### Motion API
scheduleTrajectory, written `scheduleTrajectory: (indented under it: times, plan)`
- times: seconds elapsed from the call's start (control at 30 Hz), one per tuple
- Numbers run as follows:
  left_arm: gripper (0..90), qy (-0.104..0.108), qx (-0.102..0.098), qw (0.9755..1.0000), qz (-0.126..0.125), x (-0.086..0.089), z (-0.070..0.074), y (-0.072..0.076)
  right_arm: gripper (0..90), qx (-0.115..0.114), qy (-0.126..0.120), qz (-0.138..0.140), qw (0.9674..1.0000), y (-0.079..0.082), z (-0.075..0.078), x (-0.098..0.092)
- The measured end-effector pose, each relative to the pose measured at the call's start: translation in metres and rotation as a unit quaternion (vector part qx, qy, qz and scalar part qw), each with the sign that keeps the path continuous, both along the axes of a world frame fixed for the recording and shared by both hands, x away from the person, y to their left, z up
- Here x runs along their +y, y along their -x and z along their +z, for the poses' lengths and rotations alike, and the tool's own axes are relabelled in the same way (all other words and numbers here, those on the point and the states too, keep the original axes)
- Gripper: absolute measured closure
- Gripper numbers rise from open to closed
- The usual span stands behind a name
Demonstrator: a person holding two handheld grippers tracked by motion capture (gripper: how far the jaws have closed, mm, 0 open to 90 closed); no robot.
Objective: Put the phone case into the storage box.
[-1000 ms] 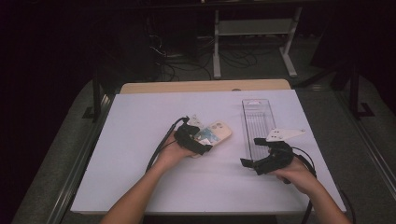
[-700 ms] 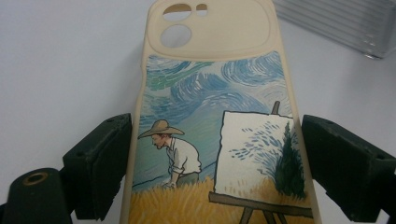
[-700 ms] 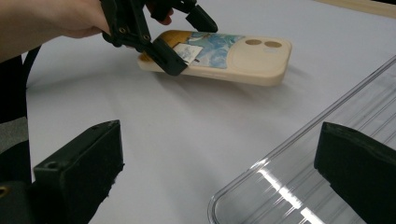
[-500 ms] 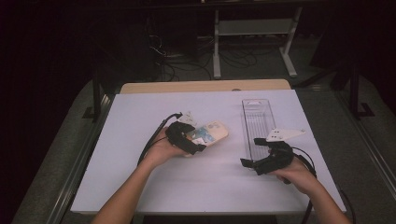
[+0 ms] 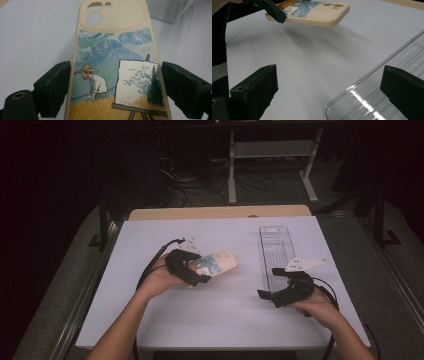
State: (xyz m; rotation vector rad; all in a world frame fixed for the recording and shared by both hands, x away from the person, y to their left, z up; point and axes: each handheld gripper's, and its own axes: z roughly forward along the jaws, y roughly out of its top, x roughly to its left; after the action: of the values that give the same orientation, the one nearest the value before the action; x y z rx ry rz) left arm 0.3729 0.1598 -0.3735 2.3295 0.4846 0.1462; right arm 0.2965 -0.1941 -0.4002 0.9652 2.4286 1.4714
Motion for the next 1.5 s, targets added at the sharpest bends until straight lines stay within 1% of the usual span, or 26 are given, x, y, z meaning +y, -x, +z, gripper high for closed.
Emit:
scheduleTrajectory:
  times: [0.03, 0.07, 0.13, 0.17, 0.2, 0.27, 0.3, 0.37, 0.43, 0.57, 0.6, 0.67, 0.7, 0.73, 0.77, 0.8, 0.87, 0.9, 0.97, 1.0, 1.03, 1.17, 1.23, 1.4, 1.5]
  plan:
    - [11.4, 0.006, 0.002, 1.0, 0.002, 0.002, 0.001, 0.001, 0.7, 0.0, 0.0, 0.0, 1.0, 0.0, 0.0, 0.0]
    - [11.3, 0.001, 0.0, 1.0, -0.001, 0.005, 0.003, 0.001, 0.7, -0.002, -0.001, 0.001, 1.0, 0.0, 0.0, 0.0]
    - [11.3, 0.005, 0.002, 1.0, -0.001, 0.009, 0.006, 0.003, 0.7, 0.0, -0.001, 0.001, 1.0, 0.0, 0.0, 0.0]
    - [11.3, 0.003, 0.002, 1.0, -0.002, 0.012, 0.008, 0.003, 0.7, -0.001, -0.001, 0.001, 1.0, 0.0, 0.0, 0.0]
    - [11.3, 0.007, 0.002, 1.0, 0.0, 0.014, 0.008, 0.005, 0.7, -0.001, -0.001, 0.001, 1.0, 0.0, 0.0, 0.0]
    - [11.3, 0.006, 0.001, 1.0, -0.001, 0.019, 0.009, 0.007, 0.7, 0.0, 0.0, 0.0, 1.0, 0.0, 0.0, 0.0]
    - [11.3, 0.007, -0.003, 1.0, 0.0, 0.021, 0.008, 0.008, 0.7, 0.0, 0.0, 0.0, 1.0, 0.0, 0.0, 0.0]
    - [11.3, 0.005, 0.002, 1.0, -0.004, 0.024, 0.007, 0.01, 0.7, 0.0, 0.001, 0.0, 1.0, 0.0, 0.0, 0.0]
    - [11.3, 0.005, 0.0, 0.9999, -0.009, 0.027, 0.006, 0.012, 0.7, -0.001, 0.002, -0.001, 1.0, 0.0, 0.0, 0.0]
    - [11.3, 0.005, 0.003, 0.9998, -0.017, 0.031, 0.007, 0.014, 0.7, 0.0, 0.002, -0.001, 1.0, 0.0, 0.0, 0.0]
    - [11.3, 0.005, 0.003, 0.9997, -0.022, 0.032, 0.007, 0.014, 0.7, -0.001, 0.003, -0.001, 1.0, 0.0, 0.0, 0.001]
    - [11.3, 0.003, 0.004, 0.9995, -0.033, 0.033, 0.008, 0.015, 0.7, -0.001, 0.002, -0.001, 1.0, 0.0, 0.0, 0.001]
    - [11.3, 0.006, 0.006, 0.9994, -0.033, 0.033, 0.007, 0.016, 0.7, -0.001, 0.003, -0.001, 1.0, 0.0, 0.0, 0.001]
    - [11.3, 0.008, 0.007, 0.9992, -0.038, 0.033, 0.007, 0.016, 0.7, -0.001, 0.002, 0.0, 1.0, 0.0, 0.0, 0.001]
    - [11.3, 0.008, 0.005, 0.999, -0.043, 0.033, 0.008, 0.016, 0.7, 0.0, 0.002, -0.001, 1.0, 0.0, 0.0, 0.001]
    - [11.3, 0.012, 0.009, 0.9989, -0.045, 0.033, 0.008, 0.017, 0.8, -0.001, 0.002, -0.001, 1.0, 0.0, 0.0, 0.0]
    - [11.3, 0.017, 0.01, 0.9982, -0.057, 0.033, 0.008, 0.018, 0.7, -0.002, 0.003, 0.0, 1.0, 0.0, 0.0, 0.001]
    - [11.3, 0.015, 0.011, 0.998, -0.061, 0.032, 0.008, 0.019, 0.7, -0.001, 0.002, 0.0, 1.0, 0.0, 0.0, 0.001]
    - [11.3, 0.019, 0.013, 0.9972, -0.071, 0.032, 0.007, 0.019, 0.7, -0.002, 0.004, 0.001, 1.0, 0.0, 0.0, 0.001]
    - [11.3, 0.02, 0.015, 0.9971, -0.072, 0.031, 0.007, 0.02, 0.7, -0.001, 0.006, 0.001, 1.0, -0.001, 0.0, 0.001]
    - [11.3, 0.016, 0.015, 0.9969, -0.075, 0.031, 0.007, 0.02, 0.7, 0.0, 0.006, 0.001, 1.0, -0.001, 0.0, 0.002]
    - [11.2, 0.021, 0.01, 0.9966, -0.078, 0.03, 0.007, 0.021, 0.7, -0.002, 0.012, 0.003, 0.9999, -0.001, 0.002, 0.003]
    - [11.2, 0.022, 0.011, 0.9967, -0.078, 0.03, 0.007, 0.021, 0.7, -0.007, 0.011, 0.003, 0.9999, -0.001, 0.006, 0.004]
    - [11.2, 0.02, 0.01, 0.9966, -0.08, 0.031, 0.007, 0.021, 0.7, -0.013, 0.019, 0.007, 0.9997, -0.004, 0.017, 0.003]
    - [11.2, 0.023, 0.004, 0.9965, -0.08, 0.031, 0.008, 0.021, 0.7, -0.015, 0.02, 0.007, 0.9997, -0.008, 0.023, 0.002]
